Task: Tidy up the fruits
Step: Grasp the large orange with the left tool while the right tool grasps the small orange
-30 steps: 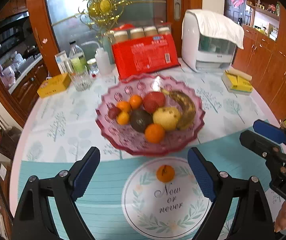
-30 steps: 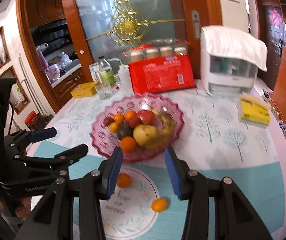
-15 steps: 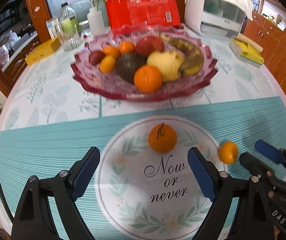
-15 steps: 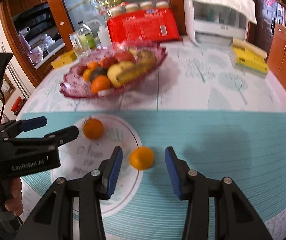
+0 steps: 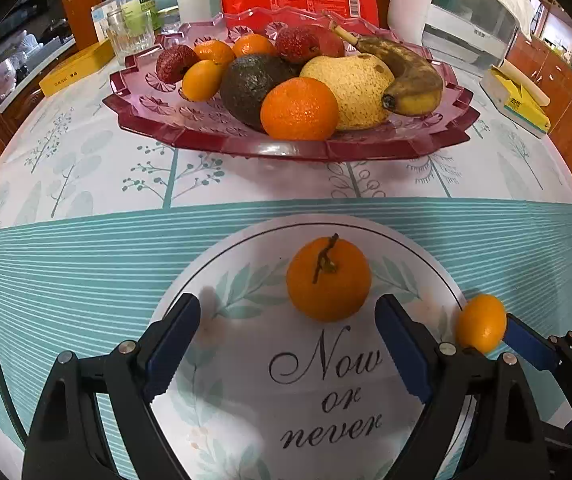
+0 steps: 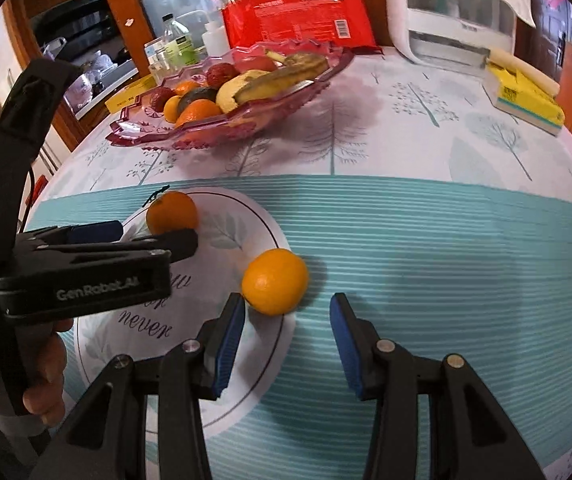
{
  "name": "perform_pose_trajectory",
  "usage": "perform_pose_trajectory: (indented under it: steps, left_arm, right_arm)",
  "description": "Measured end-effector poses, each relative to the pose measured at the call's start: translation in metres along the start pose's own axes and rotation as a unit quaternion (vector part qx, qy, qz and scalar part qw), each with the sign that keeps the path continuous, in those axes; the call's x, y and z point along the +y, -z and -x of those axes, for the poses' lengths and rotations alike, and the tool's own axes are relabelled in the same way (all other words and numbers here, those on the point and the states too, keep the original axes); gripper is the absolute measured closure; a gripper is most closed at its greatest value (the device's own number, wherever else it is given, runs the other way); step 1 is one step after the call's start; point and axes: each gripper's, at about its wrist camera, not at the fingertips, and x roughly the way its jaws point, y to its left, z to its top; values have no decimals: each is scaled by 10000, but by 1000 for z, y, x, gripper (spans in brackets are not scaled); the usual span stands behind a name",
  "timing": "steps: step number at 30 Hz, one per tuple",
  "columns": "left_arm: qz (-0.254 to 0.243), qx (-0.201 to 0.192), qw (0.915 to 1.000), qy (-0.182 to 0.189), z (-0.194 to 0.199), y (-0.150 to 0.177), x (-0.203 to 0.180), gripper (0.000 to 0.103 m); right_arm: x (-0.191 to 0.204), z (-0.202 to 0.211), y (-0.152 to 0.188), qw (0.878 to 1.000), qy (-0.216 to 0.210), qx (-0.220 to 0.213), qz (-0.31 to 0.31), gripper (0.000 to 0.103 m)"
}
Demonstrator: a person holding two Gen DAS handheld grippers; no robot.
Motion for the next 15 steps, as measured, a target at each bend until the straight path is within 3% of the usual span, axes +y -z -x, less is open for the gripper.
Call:
perform_pose_trajectory:
  steps: [7, 10, 14, 15]
  left_arm:
    - [100, -109, 9998, 148, -2, -6, 4, 26]
    - [48, -125, 9995, 269, -2, -7, 2, 39]
    - [-151, -167, 9989, 404, 2, -4, -9, 64]
    - [-182, -172, 9989, 394, 2, -3, -11, 65]
  right_arm:
    - [3, -5, -6, 9999, -118, -40, -26, 58]
    - [4, -6, -8, 9999, -110, -52, -30, 59]
    - [6, -7, -7, 10000, -3, -62, -19, 64]
    - [6, -7, -7, 10000, 30, -59, -15, 67]
